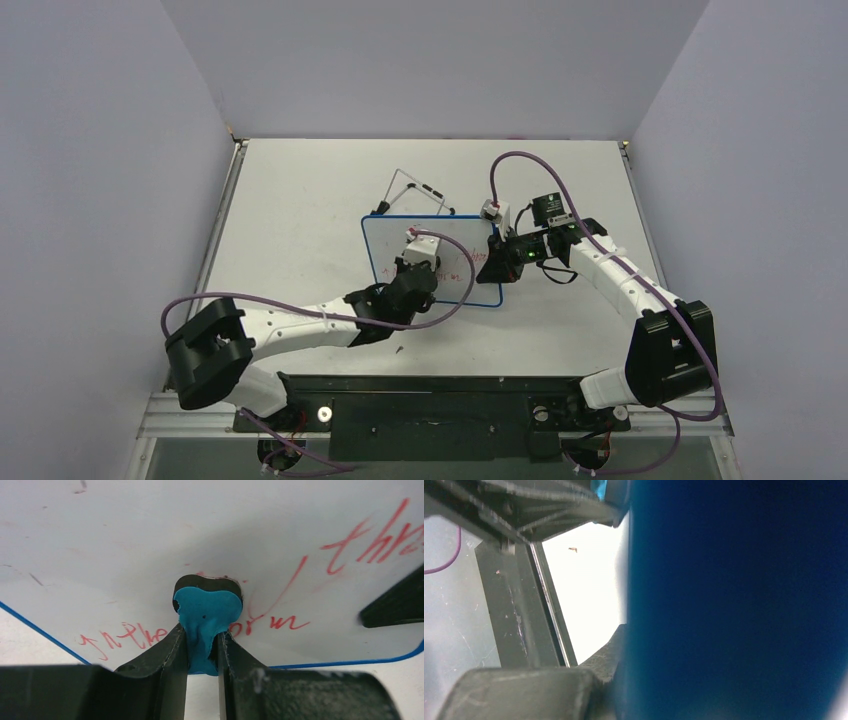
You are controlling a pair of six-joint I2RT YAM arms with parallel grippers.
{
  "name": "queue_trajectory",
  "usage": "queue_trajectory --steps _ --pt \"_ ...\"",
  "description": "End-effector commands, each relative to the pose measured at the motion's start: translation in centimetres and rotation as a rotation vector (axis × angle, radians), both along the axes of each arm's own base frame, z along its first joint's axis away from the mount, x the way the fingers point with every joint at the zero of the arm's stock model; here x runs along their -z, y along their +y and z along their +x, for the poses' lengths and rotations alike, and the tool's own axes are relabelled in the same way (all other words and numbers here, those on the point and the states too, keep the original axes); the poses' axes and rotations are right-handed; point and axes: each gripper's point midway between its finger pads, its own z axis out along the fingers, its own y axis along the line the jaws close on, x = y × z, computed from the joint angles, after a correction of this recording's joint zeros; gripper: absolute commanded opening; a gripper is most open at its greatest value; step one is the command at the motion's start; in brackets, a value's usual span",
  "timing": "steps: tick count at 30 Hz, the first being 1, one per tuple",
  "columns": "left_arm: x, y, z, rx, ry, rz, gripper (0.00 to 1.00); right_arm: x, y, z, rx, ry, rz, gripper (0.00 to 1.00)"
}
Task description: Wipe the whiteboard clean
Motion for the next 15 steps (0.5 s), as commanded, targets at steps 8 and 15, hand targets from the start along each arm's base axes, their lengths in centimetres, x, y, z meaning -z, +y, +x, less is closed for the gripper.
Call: queue_trajectory --steps 8,15 --pt "-2.4 2.9 2.4 -0.080 -0.004 -0.161 0.00 1.5 -0.7 -2.0 -0.031 0.051 -0.076 0.00" --pt "-2.1 0.4 0.6 0.033 0.012 -0.163 0.00 1.4 -0.7 -2.1 -0.035 0.051 -0.074 0.00"
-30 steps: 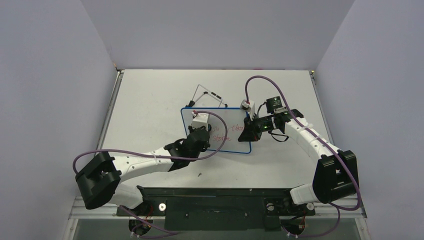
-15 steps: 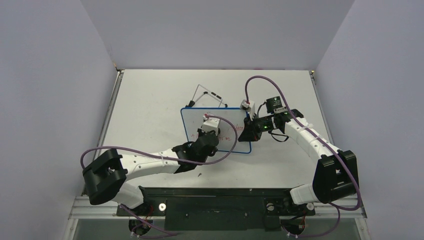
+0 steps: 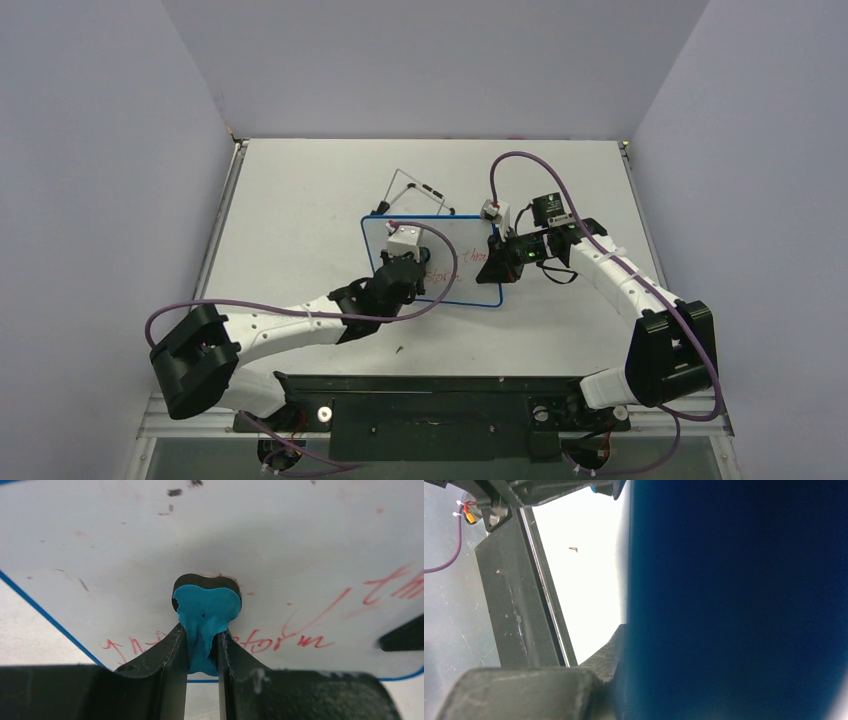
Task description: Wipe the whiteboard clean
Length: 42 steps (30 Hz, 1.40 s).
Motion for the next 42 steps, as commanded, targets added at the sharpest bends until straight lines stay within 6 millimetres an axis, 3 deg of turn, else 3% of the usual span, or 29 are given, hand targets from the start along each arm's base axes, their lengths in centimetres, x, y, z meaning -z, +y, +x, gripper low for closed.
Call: queue_trajectory --steps 1,7,11,16,20,29,34,42 --pt "-1.3 -2.9 -1.4 0.112 -0.016 -0.053 0.00 1.4 -0.7 -2.0 -0.034 0.051 -0.074 0.00" --pt "-3.0 -3.8 -0.8 0.125 -0.050 -0.034 0.00 1.5 -0.7 -2.0 -0.035 0.052 -0.075 0.00" --pt "-3.5 -2.9 0.0 0.079 -0.053 -0.023 0.00 1.4 -0.7 -2.0 -0.033 0.049 -0.075 0.00" --pt "-1.0 -0.9 0.1 0.021 0.013 -0.023 0.00 1.4 -0.7 -2.0 -0.034 0.049 -0.075 0.00" --pt "0.8 -0.4 -0.5 0.019 0.052 -0.012 0.00 1.4 -0.7 -2.1 -0.037 0.049 -0.076 0.00" --pt "2.1 0.1 -1.9 0.039 0.069 0.011 0.00 1.4 -0.7 -2.1 -0.038 0.048 -0.075 0.00" --pt "1.1 1.0 -1.3 0.003 0.043 0.010 0.00 1.4 -0.7 -2.1 -0.039 0.052 -0.075 0.00" --pt "-2.1 3.3 2.0 -0.095 -0.013 -0.011 0.00 1.4 -0.7 -2.1 -0.038 0.049 -0.075 0.00"
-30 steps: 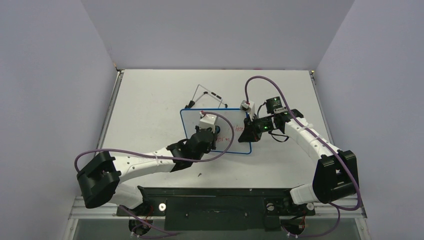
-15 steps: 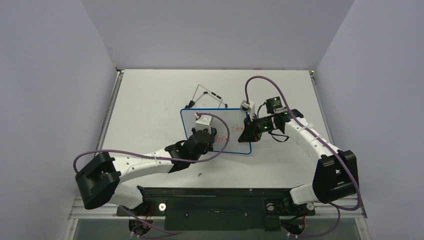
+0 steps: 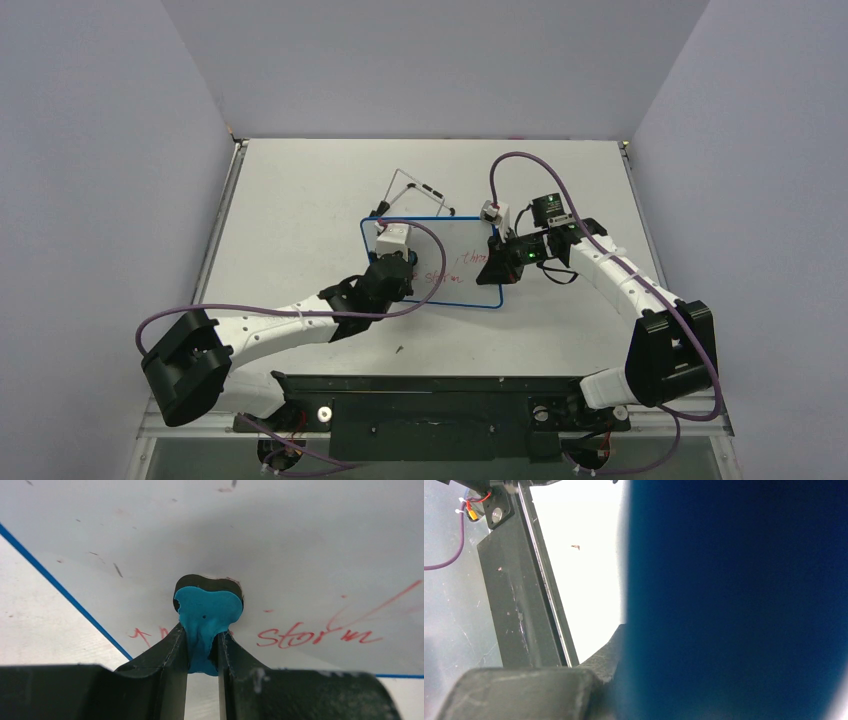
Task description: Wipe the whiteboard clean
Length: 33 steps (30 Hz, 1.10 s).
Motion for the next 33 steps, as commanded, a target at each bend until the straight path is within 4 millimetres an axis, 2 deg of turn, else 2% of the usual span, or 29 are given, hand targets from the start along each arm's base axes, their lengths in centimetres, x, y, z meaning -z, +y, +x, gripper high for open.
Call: queue_trajectory --steps 1,3,6,11,15,20,25,28,30,33 --pt "-4.2 1.4 2.9 -0.097 -0.089 -0.048 0.00 1.4 -0.7 -1.9 -0.026 0.048 -0.076 0.00" --pt "-4.4 0.8 2.9 -0.075 -0.098 -0.068 0.00 1.4 -0.7 -1.9 -0.027 0.049 -0.076 0.00" --pt "-4.4 -1.1 1.9 0.004 -0.108 -0.096 0.00 1.4 -0.7 -1.9 -0.026 0.051 -0.075 0.00" --pt "-4.5 -5.1 -0.9 0.157 -0.117 -0.144 0.00 1.4 -0.7 -1.9 -0.026 0.051 -0.075 0.00" --pt "-3.9 -6.4 -2.1 0.208 -0.110 -0.172 0.00 1.4 -0.7 -1.9 -0.026 0.051 -0.076 0.00" --pt "-2.2 -5.4 -2.4 0.188 -0.101 -0.155 0.00 1.3 -0.7 -1.9 -0.029 0.048 -0.075 0.00" --pt "-1.5 -1.9 -1.2 0.067 -0.107 -0.098 0.00 1.3 -0.7 -2.0 -0.031 0.047 -0.075 0.00" --pt "-1.8 0.0 0.2 0.005 -0.101 -0.107 0.00 1.2 -0.7 -1.9 -0.032 0.045 -0.073 0.00" --pt "-2.7 0.5 0.6 -0.005 -0.116 -0.115 0.00 1.2 -0.7 -2.0 -0.033 0.045 -0.073 0.00" --pt "-4.2 0.1 0.9 0.017 -0.139 -0.127 0.00 1.2 -0.7 -2.0 -0.033 0.044 -0.074 0.00"
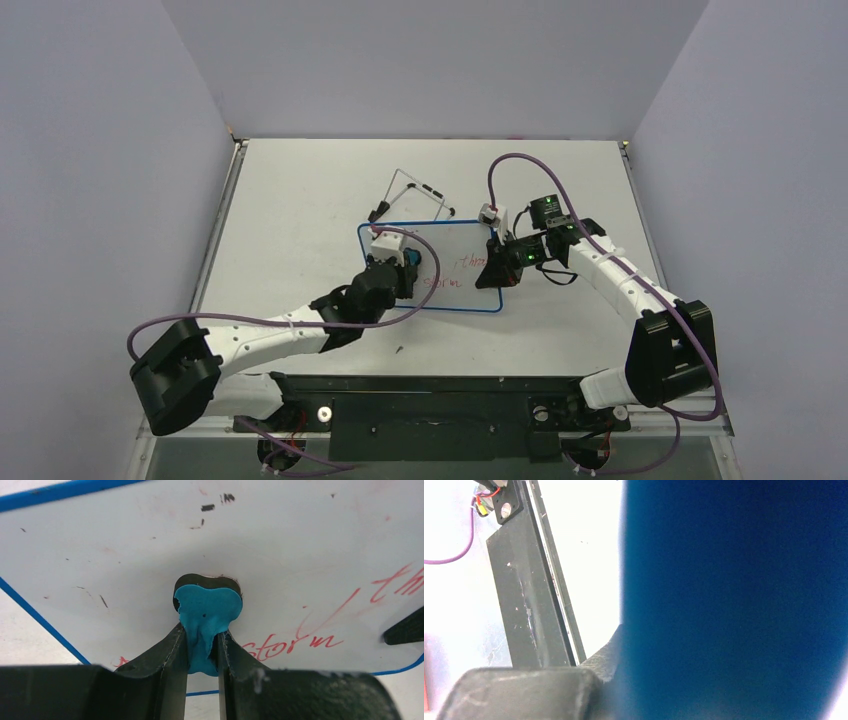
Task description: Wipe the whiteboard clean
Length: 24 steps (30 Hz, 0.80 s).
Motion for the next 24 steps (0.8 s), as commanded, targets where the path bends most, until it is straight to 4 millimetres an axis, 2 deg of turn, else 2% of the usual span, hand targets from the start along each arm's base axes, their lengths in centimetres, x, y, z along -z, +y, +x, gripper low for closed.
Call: queue_trajectory --steps 1,4,7,11,14,19,21,24 --pt "-2.9 0.4 1.3 -0.030 -0.056 -0.037 0.00 1.2 -0.9 -1.1 -0.017 0.014 -0.076 0.00" --pt "-4.0 -1.4 1.0 0.038 -0.077 -0.055 0.00 1.3 -0.9 -1.1 -0.016 0.014 -0.078 0.00" --pt "-4.5 -4.2 -0.3 0.124 -0.099 -0.062 0.00 1.3 -1.0 -1.0 -0.015 0.016 -0.078 0.00" --pt "-4.1 -6.7 -1.2 0.183 -0.098 -0.032 0.00 1.3 -1.0 -1.1 -0.015 0.014 -0.078 0.00" --pt "-3.7 -7.5 -1.5 0.191 -0.094 -0.016 0.00 1.1 -0.9 -1.1 -0.018 0.012 -0.075 0.00" --pt "-2.6 -7.2 -1.3 0.136 -0.072 0.003 0.00 1.1 -0.9 -1.1 -0.019 0.011 -0.075 0.00" --pt "-1.8 -5.8 -1.0 0.076 -0.067 0.026 0.00 1.0 -1.0 -1.2 -0.020 0.010 -0.074 0.00" --pt "-1.6 -3.6 -0.5 0.005 -0.066 0.019 0.00 0.9 -1.0 -1.2 -0.019 0.005 -0.073 0.00"
